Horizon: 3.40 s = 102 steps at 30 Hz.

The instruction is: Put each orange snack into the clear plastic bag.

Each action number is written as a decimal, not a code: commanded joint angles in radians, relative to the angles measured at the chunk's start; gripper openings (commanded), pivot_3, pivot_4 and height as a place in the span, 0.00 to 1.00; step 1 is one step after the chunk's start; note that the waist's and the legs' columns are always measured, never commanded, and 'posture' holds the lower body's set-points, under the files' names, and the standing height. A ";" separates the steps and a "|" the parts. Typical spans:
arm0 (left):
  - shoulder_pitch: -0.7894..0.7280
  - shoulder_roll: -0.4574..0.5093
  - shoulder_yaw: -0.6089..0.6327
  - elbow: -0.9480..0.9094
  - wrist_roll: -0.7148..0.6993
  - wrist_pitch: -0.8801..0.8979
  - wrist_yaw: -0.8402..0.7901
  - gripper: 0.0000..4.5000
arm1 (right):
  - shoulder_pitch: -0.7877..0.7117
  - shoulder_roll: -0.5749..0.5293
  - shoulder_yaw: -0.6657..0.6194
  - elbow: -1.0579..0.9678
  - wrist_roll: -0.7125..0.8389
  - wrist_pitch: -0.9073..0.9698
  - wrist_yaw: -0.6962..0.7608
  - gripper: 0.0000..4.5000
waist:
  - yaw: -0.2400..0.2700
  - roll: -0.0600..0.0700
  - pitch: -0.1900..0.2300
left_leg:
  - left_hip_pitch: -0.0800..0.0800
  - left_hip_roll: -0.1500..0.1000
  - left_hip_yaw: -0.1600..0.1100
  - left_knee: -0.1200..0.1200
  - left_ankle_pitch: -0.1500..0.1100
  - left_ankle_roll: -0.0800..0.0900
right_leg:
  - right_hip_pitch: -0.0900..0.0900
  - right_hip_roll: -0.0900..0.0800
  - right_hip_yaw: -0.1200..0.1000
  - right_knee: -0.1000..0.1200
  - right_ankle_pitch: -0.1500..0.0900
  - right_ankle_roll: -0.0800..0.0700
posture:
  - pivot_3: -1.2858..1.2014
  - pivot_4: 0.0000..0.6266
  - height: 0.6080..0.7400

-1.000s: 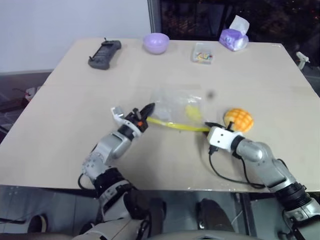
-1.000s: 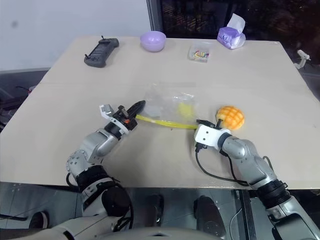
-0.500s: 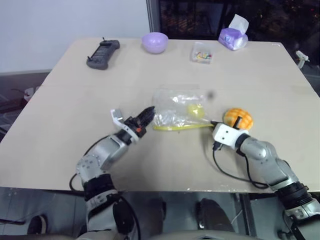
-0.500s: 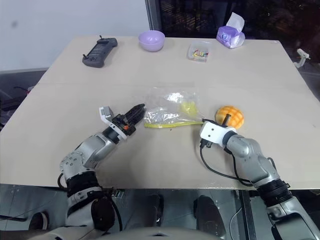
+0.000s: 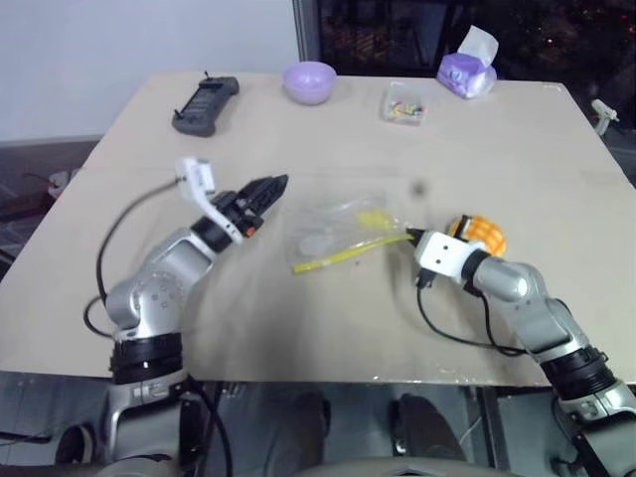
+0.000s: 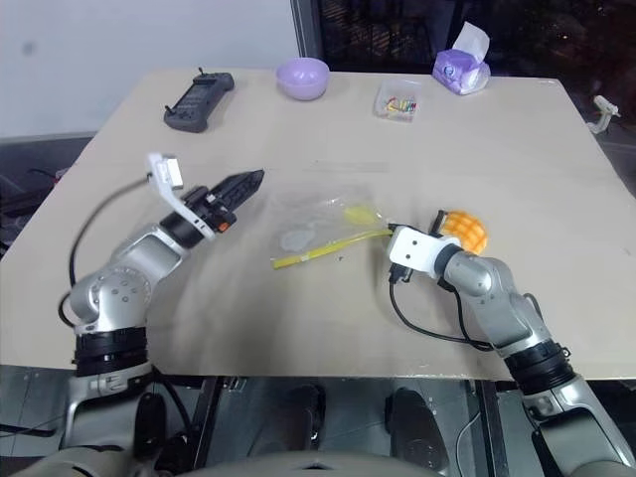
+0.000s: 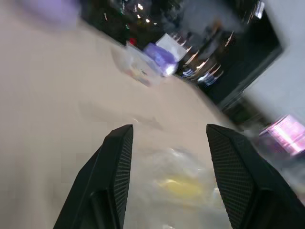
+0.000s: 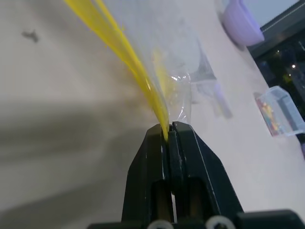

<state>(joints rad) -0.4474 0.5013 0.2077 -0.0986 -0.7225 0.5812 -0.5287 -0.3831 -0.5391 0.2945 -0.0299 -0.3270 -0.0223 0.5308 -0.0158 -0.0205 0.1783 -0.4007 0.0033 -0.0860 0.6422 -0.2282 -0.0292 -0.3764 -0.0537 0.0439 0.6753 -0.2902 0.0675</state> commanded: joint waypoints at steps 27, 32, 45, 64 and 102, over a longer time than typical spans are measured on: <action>0.304 0.143 -0.288 0.004 0.928 -0.976 0.036 0.57 | -0.176 0.070 -0.013 0.073 -0.006 0.034 0.021 0.00 | -0.003 0.003 0.001 | 0.000 0.001 0.002 -0.009 -0.003 0.005 | -0.002 0.000 0.001 -0.008 0.000 0.000 | 0.52 0.24 1.00; 0.306 0.144 -0.267 0.022 0.946 -0.992 0.065 0.57 | -0.176 0.072 -0.014 0.069 -0.005 0.038 0.025 0.00 | -0.003 0.003 0.001 | 0.000 0.001 0.002 -0.009 -0.003 0.005 | -0.002 0.000 0.001 -0.007 0.000 0.000 | 0.52 0.24 1.00; 0.291 0.153 -0.265 0.050 0.977 -1.008 0.079 0.57 | -0.167 0.074 -0.015 0.056 -0.007 0.043 0.022 0.00 | -0.003 0.003 0.001 | 0.000 0.001 0.002 -0.008 -0.003 0.005 | -0.002 0.000 0.001 -0.006 0.000 0.000 | 0.52 0.24 1.00; 0.259 0.146 -0.268 0.091 1.002 -1.053 0.107 0.01 | -0.142 0.088 -0.014 0.027 0.042 0.053 0.060 0.00 | -0.004 0.003 0.001 | 0.001 0.001 0.002 -0.008 -0.003 0.005 | -0.002 0.000 0.001 -0.003 0.000 0.000 | 0.52 0.24 1.00; 0.200 0.103 -0.295 0.124 0.981 -1.064 0.095 0.00 | -0.144 0.350 -0.169 -0.088 0.584 0.525 0.056 0.01 | -0.025 0.003 0.001 | 0.003 0.001 0.001 -0.005 -0.003 0.005 | -0.002 0.001 0.000 0.003 0.000 0.000 | 0.52 0.24 1.00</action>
<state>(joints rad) -0.2341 0.6035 -0.0898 0.0518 0.2717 -0.4635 -0.4350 -0.4998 -0.1956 0.1522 -0.1061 0.2420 0.5050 0.6082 -0.0407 -0.0171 0.1794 -0.3982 0.0048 -0.0850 0.6371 -0.2310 -0.0240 -0.3787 -0.0526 0.0444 0.6781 -0.2904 0.0671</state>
